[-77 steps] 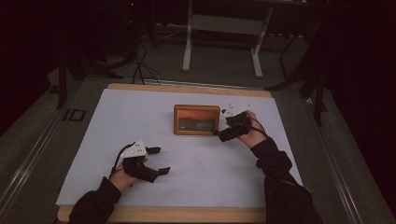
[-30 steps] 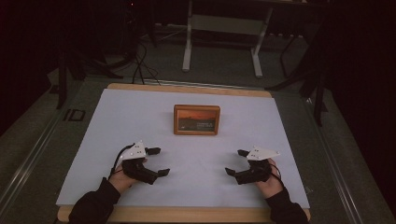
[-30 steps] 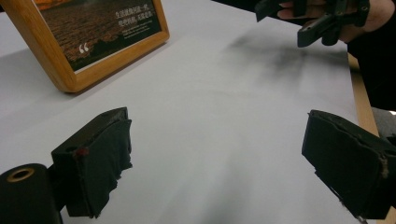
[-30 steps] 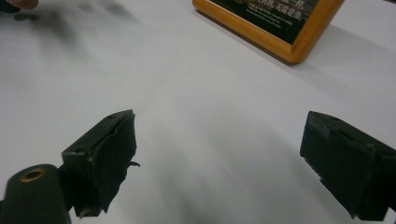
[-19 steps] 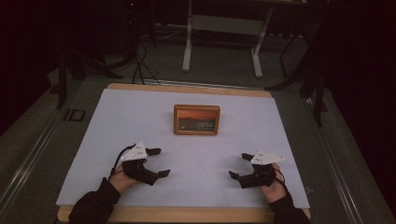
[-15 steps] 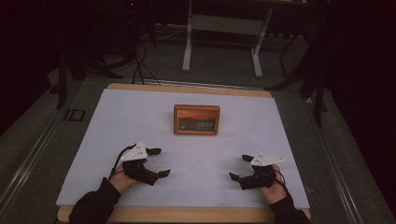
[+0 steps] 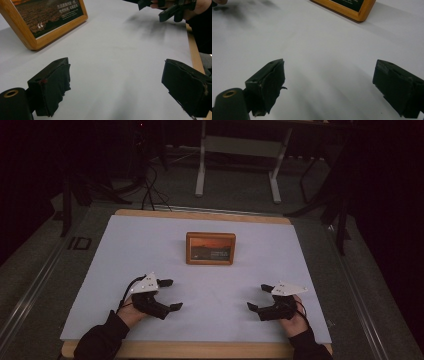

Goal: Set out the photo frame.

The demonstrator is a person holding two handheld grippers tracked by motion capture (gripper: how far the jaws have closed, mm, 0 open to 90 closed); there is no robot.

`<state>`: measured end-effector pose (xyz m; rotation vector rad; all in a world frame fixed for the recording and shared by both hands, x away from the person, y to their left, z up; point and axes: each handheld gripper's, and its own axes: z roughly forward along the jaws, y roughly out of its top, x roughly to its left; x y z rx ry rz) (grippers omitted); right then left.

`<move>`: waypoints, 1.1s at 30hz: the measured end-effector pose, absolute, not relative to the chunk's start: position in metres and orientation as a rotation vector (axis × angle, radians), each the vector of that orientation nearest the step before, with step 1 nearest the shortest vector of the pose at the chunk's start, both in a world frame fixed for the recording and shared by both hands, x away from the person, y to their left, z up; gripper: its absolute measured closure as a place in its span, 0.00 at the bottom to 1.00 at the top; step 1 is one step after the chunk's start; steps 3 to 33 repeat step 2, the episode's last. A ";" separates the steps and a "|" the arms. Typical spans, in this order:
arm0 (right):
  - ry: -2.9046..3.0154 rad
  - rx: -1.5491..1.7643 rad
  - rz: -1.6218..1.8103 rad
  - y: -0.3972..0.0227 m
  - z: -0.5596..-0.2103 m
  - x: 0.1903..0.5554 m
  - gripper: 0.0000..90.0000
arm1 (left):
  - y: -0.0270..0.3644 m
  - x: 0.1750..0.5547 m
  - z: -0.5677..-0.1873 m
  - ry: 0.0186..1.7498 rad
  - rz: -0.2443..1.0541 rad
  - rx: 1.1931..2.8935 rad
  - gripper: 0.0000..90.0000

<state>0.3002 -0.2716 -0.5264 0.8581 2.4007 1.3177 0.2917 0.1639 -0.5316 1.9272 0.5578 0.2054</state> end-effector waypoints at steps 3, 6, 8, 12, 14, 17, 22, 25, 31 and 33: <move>2.400 0.858 1.317 -0.272 -0.526 0.300 0.11 | 0.164 0.292 -0.532 0.556 0.207 1.927 0.09; 2.400 0.858 1.317 -0.272 -0.526 0.300 0.11 | 0.164 0.292 -0.532 0.556 0.207 1.927 0.09; 2.400 0.858 1.317 -0.272 -0.526 0.300 0.11 | 0.164 0.292 -0.532 0.556 0.207 1.927 0.09; 2.400 0.858 1.317 -0.272 -0.526 0.300 0.11 | 0.164 0.292 -0.532 0.556 0.207 1.927 0.09; 2.400 0.858 1.317 -0.272 -0.526 0.300 0.11 | 0.164 0.292 -0.532 0.556 0.207 1.927 0.09; 2.400 0.858 1.317 -0.272 -0.526 0.300 0.11 | 0.164 0.292 -0.532 0.556 0.207 1.927 0.09; 2.400 0.858 1.317 -0.272 -0.526 0.300 0.11 | 0.164 0.292 -0.532 0.556 0.207 1.927 0.09; 2.400 0.858 1.317 -0.272 -0.526 0.300 0.11 | 0.164 0.292 -0.532 0.556 0.207 1.927 0.09; 2.400 0.858 1.317 -0.272 -0.526 0.300 0.11 | 0.164 0.292 -0.532 0.556 0.207 1.927 0.09; 2.400 0.858 1.317 -0.272 -0.526 0.300 0.11 | 0.164 0.292 -0.532 0.556 0.207 1.927 0.09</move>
